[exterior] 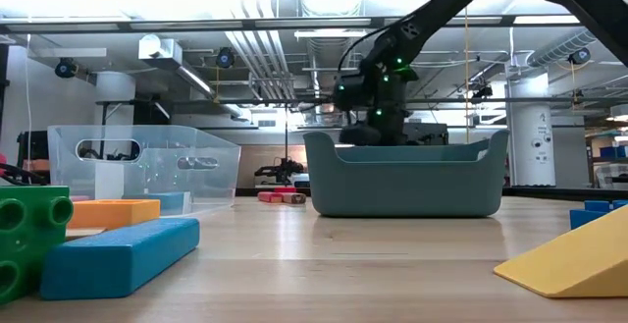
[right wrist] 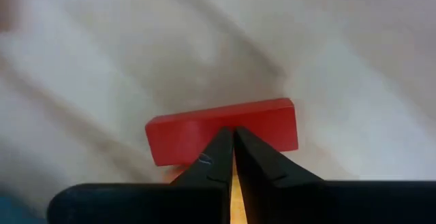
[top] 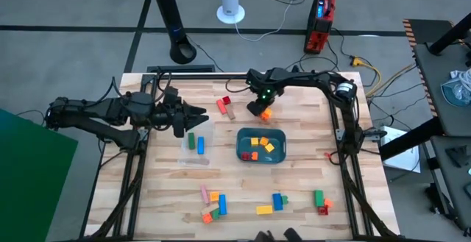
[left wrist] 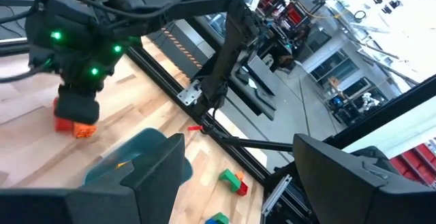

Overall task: Sort blocks by size
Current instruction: Put the red rectangular block into the transparent bin

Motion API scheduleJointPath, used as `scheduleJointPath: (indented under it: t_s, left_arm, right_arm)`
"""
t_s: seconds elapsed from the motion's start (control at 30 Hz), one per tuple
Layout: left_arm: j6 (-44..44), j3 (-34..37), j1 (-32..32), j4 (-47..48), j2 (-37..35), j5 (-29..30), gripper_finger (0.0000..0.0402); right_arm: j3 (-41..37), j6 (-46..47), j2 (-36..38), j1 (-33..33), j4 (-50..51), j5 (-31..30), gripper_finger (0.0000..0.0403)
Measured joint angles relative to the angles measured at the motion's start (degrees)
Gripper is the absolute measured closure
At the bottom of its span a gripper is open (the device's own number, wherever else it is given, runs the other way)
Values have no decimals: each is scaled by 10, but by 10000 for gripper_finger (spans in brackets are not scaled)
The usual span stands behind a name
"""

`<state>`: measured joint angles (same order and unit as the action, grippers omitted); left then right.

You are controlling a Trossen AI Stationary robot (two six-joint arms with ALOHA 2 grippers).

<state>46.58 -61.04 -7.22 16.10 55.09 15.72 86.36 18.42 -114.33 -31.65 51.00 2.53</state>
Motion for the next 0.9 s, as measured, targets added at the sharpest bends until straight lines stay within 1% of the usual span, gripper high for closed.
scheduleJointPath:
  t_s: [0.1, 0.17, 0.23, 0.3, 0.37, 0.5, 0.57, 0.63, 0.7, 0.77, 0.9]
  left_arm:
    - [0, 0, 0, 1, 0, 0, 141]
    - [0, 0, 0, 2, 0, 0, 141]
    - [0, 0, 0, 4, 0, 0, 141]
    - [0, 0, 0, 4, 0, 0, 141]
    - [-1, 0, 0, 4, 0, 0, 141]
    - [-10, 0, 0, 4, 0, 1, 141]
    - [-10, 0, 0, 4, 0, 2, 141]
    - [-10, 0, 0, 4, 0, 2, 141]
    - [-11, 0, 0, 4, 0, 3, 141]
    - [-11, 0, 0, 5, 0, 3, 141]
    - [-11, 0, 0, 5, 0, 4, 141]
  right_arm:
    - [-1, 3, 13, -24, 22, -28, 391]
    - [-1, -3, 28, -41, 37, -30, 391]
    - [-1, -28, 41, -57, 49, -30, 390]
    - [-1, -96, 54, -72, 49, -25, 390]
    - [-1, -187, 68, -81, 57, -24, 390]
    - [-1, -420, 77, -86, 61, -23, 389]
    - [-1, -529, 77, -81, 62, -21, 382]
    - [-1, -603, 77, -77, 60, -19, 367]
    - [-2, -653, 74, -73, 60, -6, 346]
    - [-5, -688, 73, -70, 61, 7, 319]
    - [-11, -739, 73, -68, 58, 11, 262]
